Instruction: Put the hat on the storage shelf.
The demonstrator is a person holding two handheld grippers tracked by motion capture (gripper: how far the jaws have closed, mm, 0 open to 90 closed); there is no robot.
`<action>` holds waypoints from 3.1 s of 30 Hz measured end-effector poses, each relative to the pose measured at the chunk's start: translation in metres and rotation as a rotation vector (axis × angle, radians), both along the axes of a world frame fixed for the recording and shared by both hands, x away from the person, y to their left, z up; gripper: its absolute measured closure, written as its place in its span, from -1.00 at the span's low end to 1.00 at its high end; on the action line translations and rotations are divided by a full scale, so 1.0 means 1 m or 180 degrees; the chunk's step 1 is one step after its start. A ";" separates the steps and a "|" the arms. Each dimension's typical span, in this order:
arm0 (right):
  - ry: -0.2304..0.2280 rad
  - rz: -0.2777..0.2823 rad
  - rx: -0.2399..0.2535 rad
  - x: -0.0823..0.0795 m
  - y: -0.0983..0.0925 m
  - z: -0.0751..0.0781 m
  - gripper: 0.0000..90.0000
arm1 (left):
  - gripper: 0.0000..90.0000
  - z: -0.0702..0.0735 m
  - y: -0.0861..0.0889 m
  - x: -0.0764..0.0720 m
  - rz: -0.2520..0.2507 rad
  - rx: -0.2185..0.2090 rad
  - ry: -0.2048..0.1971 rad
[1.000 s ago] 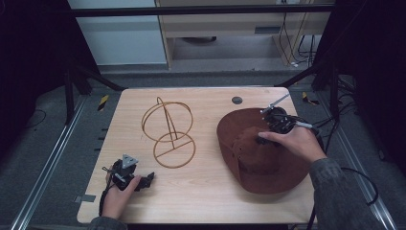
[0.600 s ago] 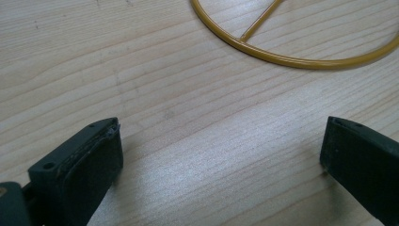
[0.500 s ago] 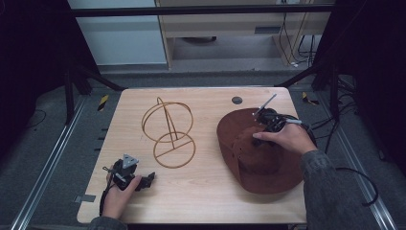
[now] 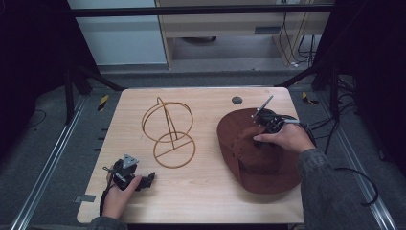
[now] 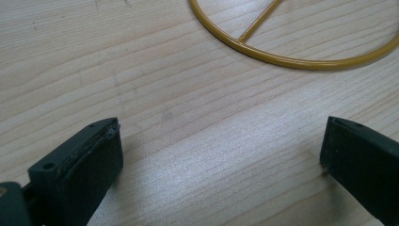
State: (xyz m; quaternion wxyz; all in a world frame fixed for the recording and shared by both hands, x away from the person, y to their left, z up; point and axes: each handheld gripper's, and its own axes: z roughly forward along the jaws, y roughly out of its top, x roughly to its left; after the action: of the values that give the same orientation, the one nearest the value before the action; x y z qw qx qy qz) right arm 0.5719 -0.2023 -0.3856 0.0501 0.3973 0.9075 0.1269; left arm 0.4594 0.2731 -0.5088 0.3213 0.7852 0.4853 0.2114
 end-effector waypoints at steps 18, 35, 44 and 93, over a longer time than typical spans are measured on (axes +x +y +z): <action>0.0091 0.0148 0.0060 0.001 -0.004 -0.008 0.87 | -1.00 0.000 0.000 0.000 0.0000 0.0000 -0.0002; 0.0009 0.0291 0.0209 -0.007 -0.007 0.027 0.98 | -1.00 0.000 0.000 0.000 0.0000 0.0000 -0.0001; -0.0121 0.0338 0.0291 -0.014 -0.004 0.058 0.99 | -1.00 0.000 0.000 0.000 -0.0001 0.0004 0.0005; -0.1158 0.0566 0.0710 -0.021 0.046 0.193 0.98 | -1.00 0.000 0.000 0.000 -0.0008 -0.0002 0.0001</action>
State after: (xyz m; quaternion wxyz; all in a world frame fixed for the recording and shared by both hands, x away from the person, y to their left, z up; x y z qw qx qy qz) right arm 0.5506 -0.1559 -0.1929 0.1573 0.2894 0.8953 0.2999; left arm 0.4591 0.2728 -0.5087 0.3217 0.7858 0.4843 0.2108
